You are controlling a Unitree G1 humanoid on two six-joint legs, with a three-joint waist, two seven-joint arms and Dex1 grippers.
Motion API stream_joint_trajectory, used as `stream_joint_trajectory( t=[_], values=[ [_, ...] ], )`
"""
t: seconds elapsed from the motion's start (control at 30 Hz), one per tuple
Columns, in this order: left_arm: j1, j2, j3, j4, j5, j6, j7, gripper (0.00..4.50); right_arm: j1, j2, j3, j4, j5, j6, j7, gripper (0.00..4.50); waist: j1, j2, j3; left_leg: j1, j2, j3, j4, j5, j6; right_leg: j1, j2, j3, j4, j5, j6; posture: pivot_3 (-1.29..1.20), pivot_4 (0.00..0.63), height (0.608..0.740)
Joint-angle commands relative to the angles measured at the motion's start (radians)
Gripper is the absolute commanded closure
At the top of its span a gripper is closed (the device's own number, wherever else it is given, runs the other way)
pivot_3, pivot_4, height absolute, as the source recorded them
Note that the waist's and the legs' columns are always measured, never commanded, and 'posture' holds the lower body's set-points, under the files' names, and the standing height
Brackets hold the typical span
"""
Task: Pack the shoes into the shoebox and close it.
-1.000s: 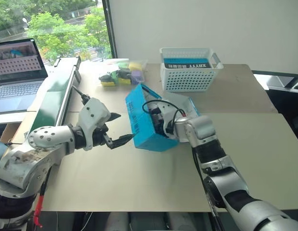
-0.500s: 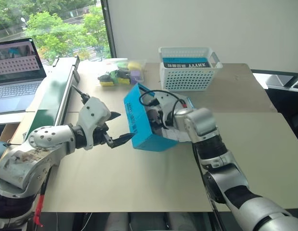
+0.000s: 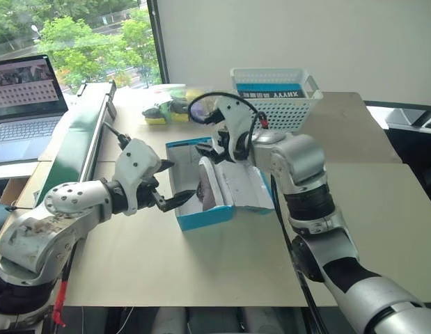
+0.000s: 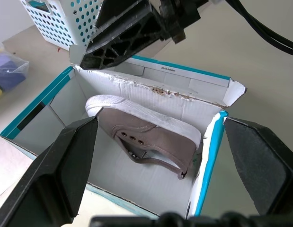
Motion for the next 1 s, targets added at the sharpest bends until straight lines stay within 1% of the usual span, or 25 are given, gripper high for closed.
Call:
stream_joint_trajectory(
  t=[0.03,0.1,0.17,0.23,0.27,0.4,0.5,0.57,0.63,0.73,0.8,1.0],
  values=[
    [-0.033,-0.028,0.052,0.039,0.09,0.036,0.146,0.0,-0.007,-0.043,-0.072,-0.063,0.101,-0.127,0.143,0.03,0.003,0.0,0.0,0.0,0.0,0.0,0.0,0.0,0.0,0.0,0.0,0.0,0.0,0.0,0.0,0.0,0.15,0.74],
    [-0.032,-0.063,0.083,0.055,0.109,0.056,0.21,0.0,0.01,-0.09,-0.03,-0.062,0.083,-0.185,0.205,0.03,0.007,0.0,0.0,0.001,-0.001,0.0,0.0,0.0,0.0,0.001,0.0,0.0,0.0,0.0,0.0,0.0,0.15,0.74],
    [-0.031,-0.117,0.141,0.065,0.116,0.078,0.279,0.0,0.023,-0.126,-0.001,-0.057,0.075,-0.233,0.266,0.03,0.008,0.0,0.0,0.001,-0.001,0.0,0.001,0.0,0.0,0.001,0.0,0.0,0.0,0.0,0.0,0.0,0.15,0.74],
    [-0.019,-0.144,0.181,0.069,0.148,0.088,0.332,0.0,0.03,-0.155,0.026,-0.054,0.07,-0.264,0.318,0.03,0.007,0.0,0.0,0.001,0.0,0.0,0.001,0.0,0.0,0.001,0.0,0.0,0.0,0.0,0.0,0.0,0.15,0.74],
    [-0.016,-0.15,0.192,0.074,0.161,0.089,0.346,0.0,0.03,-0.162,0.036,-0.049,0.07,-0.277,0.335,0.03,0.004,0.0,0.0,0.0,0.0,0.0,0.001,0.0,0.0,0.001,0.0,0.0,0.0,0.0,0.0,0.0,0.15,0.74],
    [-0.003,-0.216,0.323,0.12,0.231,0.085,0.478,0.0,0.037,-0.188,0.037,-0.05,0.116,-0.326,0.45,0.03,-0.004,0.0,0.0,0.0,0.0,0.0,0.0,0.0,0.0,0.0,0.0,0.0,0.001,0.0,0.0,0.0,0.15,0.74],
    [0.006,-0.221,0.353,0.153,0.288,0.045,0.518,0.0,0.043,-0.195,0.067,-0.033,0.087,-0.392,0.491,0.03,-0.002,0.0,0.0,0.0,0.0,0.0,0.0,0.0,0.0,0.0,-0.001,0.0,0.001,0.0,0.0,0.0,0.15,0.74],
    [0.023,-0.225,0.372,0.178,0.323,0.018,0.537,0.0,0.06,-0.184,0.093,-0.019,0.07,-0.443,0.51,0.03,0.003,0.0,0.0,0.001,-0.001,0.0,0.001,0.0,0.0,0.0,-0.001,0.0,0.001,0.0,0.0,0.0,0.15,0.74],
    [0.031,-0.259,0.412,0.2,0.312,0.007,0.54,0.0,0.081,-0.169,0.132,0.003,0.043,-0.496,0.525,0.03,0.005,0.0,0.0,0.001,-0.001,0.0,0.001,0.0,0.0,0.0,-0.001,0.0,0.001,0.0,0.0,0.0,0.15,0.74],
    [0.059,-0.258,0.413,0.22,0.316,-0.044,0.501,0.0,0.099,-0.15,0.169,0.029,0.007,-0.56,0.53,0.03,0.006,-0.001,0.0,0.001,0.0,0.0,0.001,0.0,0.0,0.0,-0.001,-0.001,0.001,0.0,0.0,0.0,0.15,0.74],
    [0.07,-0.261,0.424,0.243,0.315,-0.06,0.491,0.0,0.11,-0.138,0.179,0.027,0.006,-0.569,0.527,0.03,0.006,-0.001,0.0,0.0,-0.001,0.0,0.001,0.0,-0.001,0.0,-0.001,-0.001,0.001,0.0,0.0,0.0,0.15,0.74],
    [0.089,-0.257,0.432,0.427,0.352,-0.171,0.469,0.0,0.168,-0.111,0.222,-0.014,0.012,-0.539,0.524,0.03,0.007,-0.001,0.0,0.001,0.0,-0.001,0.001,0.0,-0.001,0.0,-0.001,-0.001,0.001,0.0,0.0,0.0,0.15,0.74]
  ],
)
